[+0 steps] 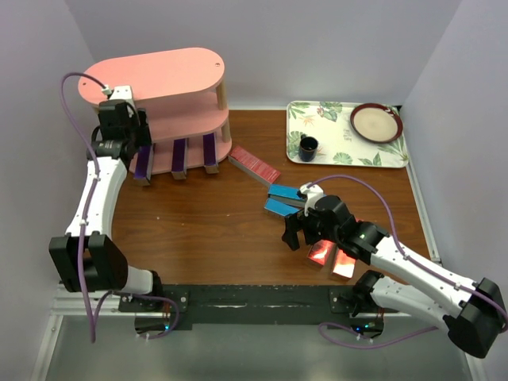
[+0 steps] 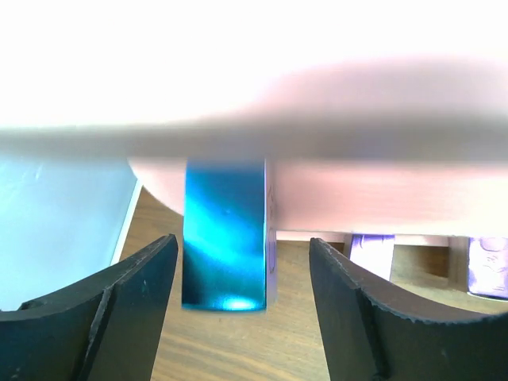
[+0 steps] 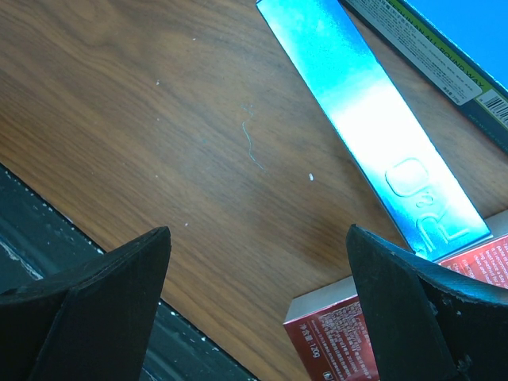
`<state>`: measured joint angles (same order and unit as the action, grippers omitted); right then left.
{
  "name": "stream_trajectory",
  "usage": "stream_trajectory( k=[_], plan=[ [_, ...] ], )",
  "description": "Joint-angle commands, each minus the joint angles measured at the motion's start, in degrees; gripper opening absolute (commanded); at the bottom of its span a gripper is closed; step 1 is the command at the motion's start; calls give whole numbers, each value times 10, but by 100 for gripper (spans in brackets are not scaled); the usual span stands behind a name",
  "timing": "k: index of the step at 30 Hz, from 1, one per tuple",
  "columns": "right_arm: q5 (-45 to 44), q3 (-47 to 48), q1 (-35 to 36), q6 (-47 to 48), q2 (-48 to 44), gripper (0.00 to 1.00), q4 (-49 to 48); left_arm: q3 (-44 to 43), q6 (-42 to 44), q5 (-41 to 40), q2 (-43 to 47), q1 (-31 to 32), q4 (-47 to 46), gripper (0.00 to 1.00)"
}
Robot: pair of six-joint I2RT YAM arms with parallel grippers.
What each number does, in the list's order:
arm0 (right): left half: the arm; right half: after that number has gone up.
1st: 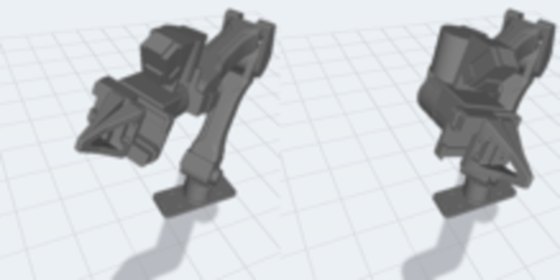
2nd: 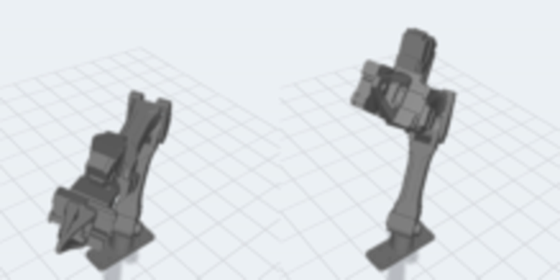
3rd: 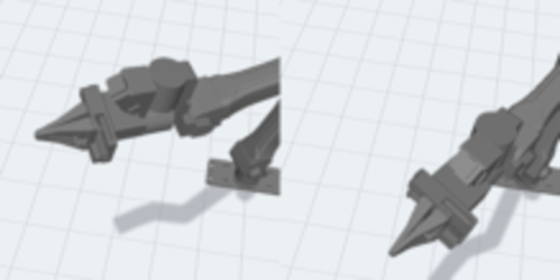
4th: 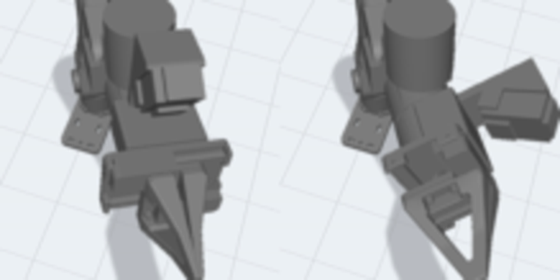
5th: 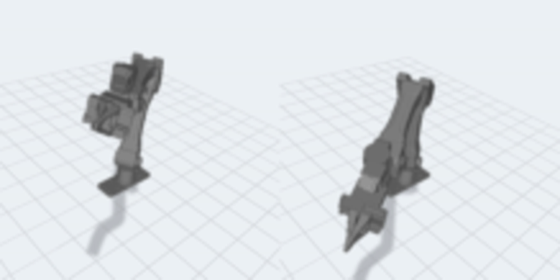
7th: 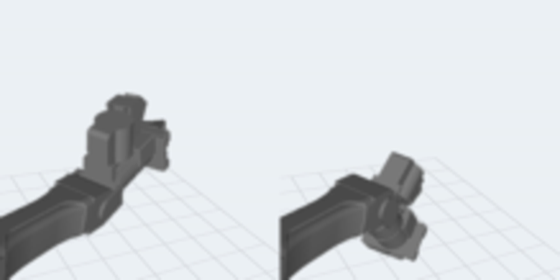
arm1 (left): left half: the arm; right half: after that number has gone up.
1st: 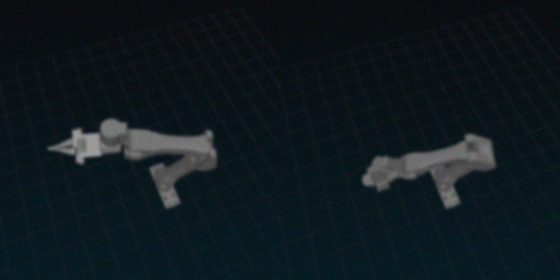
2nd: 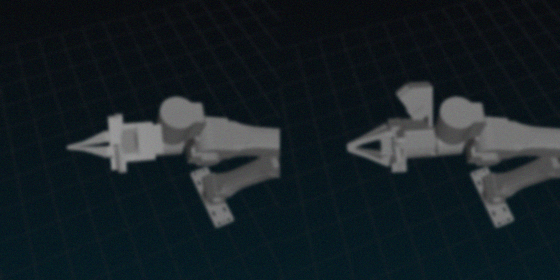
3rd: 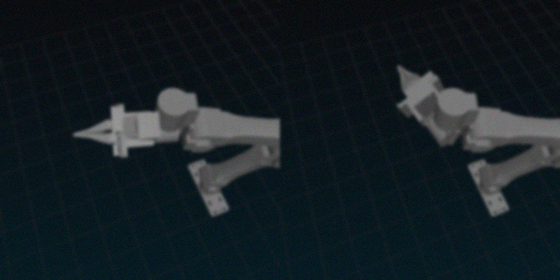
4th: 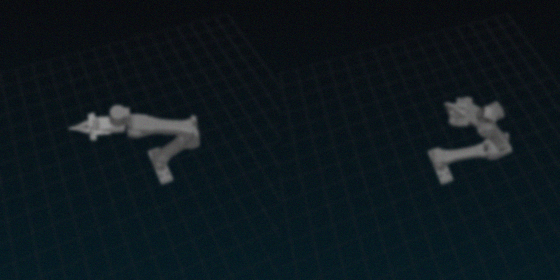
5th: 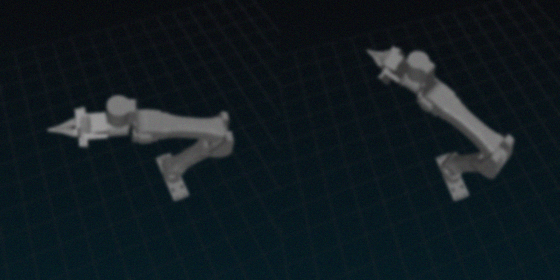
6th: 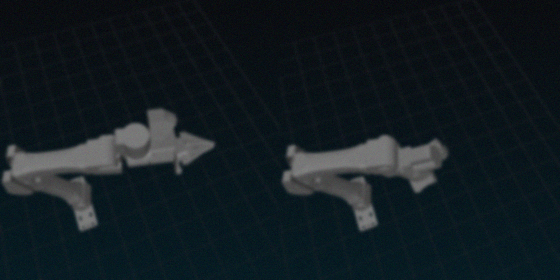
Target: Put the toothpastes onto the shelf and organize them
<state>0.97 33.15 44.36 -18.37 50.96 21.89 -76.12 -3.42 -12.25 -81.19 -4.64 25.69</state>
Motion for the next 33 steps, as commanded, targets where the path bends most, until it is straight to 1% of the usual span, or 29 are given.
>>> stream_trajectory(
  k=[1, 2, 7, 14, 17, 19, 20, 23, 30, 33],
  plan=[
    [5, 17, 3, -1, -6, 97, -8, 33, -5, -8, 62, -4, -47, 73],
    [7, 17, 4, -2, -6, 97, -9, 51, -5, -14, 69, -4, -56, 72],
    [9, 17, 3, -2, -8, 97, -11, 83, -12, -43, 89, -5, -69, 73],
    [7, 8, 4, -5, -16, 97, -12, 116, -14, -43, 82, -6, -95, 70],
    [6, 8, 3, -5, -17, 97, -11, 116, -14, -45, 74, -9, -97, 66],
    [6, 7, 3, -5, -17, 97, -12, 116, -12, -48, 75, -9, -99, 59],
    [6, 7, 3, -5, -17, 97, -13, 116, -10, -49, 80, -9, -98, 53],
    [6, 9, 2, -5, -15, 97, -12, 115, -1, -62, 88, -9, -102, 43],
    [9, 10, 3, -5, -11, 97, -13, 120, 16, -95, 95, -9, -106, 43],
    [9, 12, 4, -5, -10, 97, -12, 129, 22, -101, 91, -10, -111, 48]
  ],
)
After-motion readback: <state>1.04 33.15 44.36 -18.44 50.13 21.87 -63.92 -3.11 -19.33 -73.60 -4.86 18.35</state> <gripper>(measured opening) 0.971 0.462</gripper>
